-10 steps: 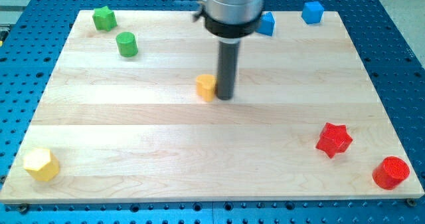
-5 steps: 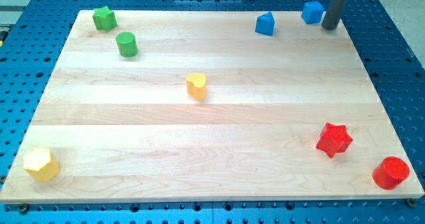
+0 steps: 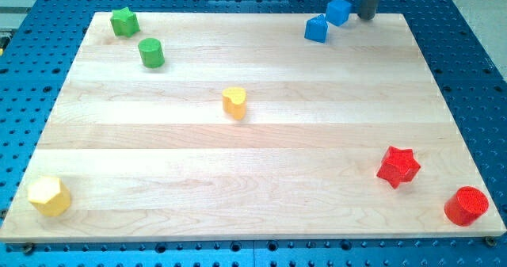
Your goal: Place yellow blocks and blue blocks in a diagonal line
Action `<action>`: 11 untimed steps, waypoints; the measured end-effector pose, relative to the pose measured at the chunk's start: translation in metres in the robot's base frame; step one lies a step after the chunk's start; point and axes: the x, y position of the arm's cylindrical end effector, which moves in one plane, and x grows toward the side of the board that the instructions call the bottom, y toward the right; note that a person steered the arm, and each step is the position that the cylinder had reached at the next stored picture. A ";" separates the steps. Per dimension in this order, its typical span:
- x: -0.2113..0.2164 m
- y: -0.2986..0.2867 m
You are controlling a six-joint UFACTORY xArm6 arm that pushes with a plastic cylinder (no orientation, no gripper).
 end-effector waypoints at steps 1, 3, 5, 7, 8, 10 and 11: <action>0.000 -0.010; 0.045 -0.158; 0.064 -0.230; 0.001 -0.251; 0.002 -0.213; 0.021 -0.136; 0.082 -0.135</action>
